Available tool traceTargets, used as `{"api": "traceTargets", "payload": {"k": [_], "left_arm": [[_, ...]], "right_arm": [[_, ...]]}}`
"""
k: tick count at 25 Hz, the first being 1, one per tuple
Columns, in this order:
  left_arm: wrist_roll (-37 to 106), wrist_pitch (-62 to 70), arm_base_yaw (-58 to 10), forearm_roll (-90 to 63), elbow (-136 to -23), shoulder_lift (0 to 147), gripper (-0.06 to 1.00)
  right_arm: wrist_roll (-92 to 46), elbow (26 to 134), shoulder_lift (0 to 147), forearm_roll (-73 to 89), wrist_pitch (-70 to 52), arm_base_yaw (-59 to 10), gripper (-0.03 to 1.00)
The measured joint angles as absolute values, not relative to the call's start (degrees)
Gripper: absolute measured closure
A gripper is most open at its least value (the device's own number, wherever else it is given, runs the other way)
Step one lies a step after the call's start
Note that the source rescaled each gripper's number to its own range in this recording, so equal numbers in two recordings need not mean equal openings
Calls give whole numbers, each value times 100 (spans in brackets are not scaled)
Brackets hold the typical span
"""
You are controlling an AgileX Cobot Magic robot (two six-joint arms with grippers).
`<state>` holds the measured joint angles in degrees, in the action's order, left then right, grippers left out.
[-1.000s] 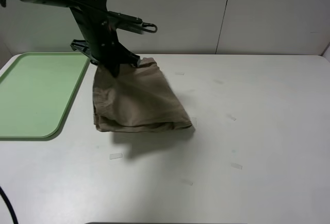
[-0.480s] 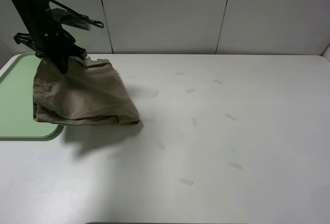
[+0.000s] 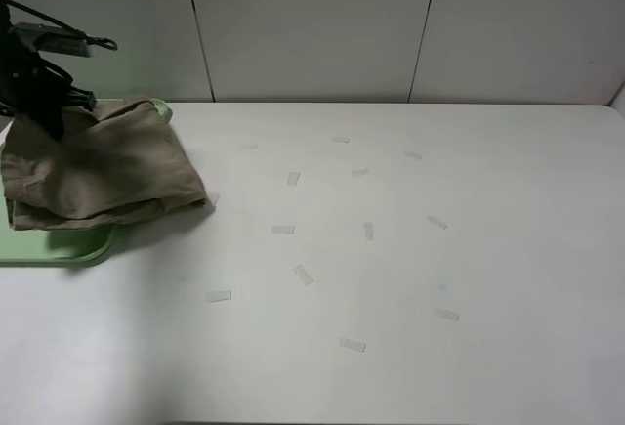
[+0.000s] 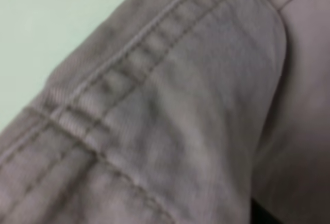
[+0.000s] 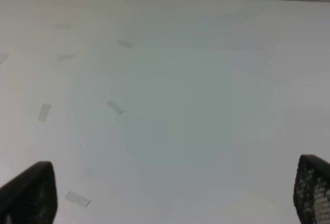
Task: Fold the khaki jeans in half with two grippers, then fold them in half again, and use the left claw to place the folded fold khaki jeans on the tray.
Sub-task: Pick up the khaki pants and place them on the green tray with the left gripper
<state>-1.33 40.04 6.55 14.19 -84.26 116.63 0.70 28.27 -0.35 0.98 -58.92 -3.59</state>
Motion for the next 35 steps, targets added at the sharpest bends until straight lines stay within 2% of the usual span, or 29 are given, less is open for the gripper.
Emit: {"api": "traceTargets", "payload": {"k": [8, 22, 35], "left_arm": [[619, 3395, 1056, 1414, -8426, 11888, 79], [2206, 2654, 1251, 1443, -8426, 12124, 79], [2346, 2554, 1938, 1301, -8426, 12124, 80]], "right_arm": [[70, 2827, -35, 98, -5892, -359, -3], [70, 2827, -35, 98, -5892, -359, -3], [70, 2827, -35, 98, -5892, -359, -3]]}}
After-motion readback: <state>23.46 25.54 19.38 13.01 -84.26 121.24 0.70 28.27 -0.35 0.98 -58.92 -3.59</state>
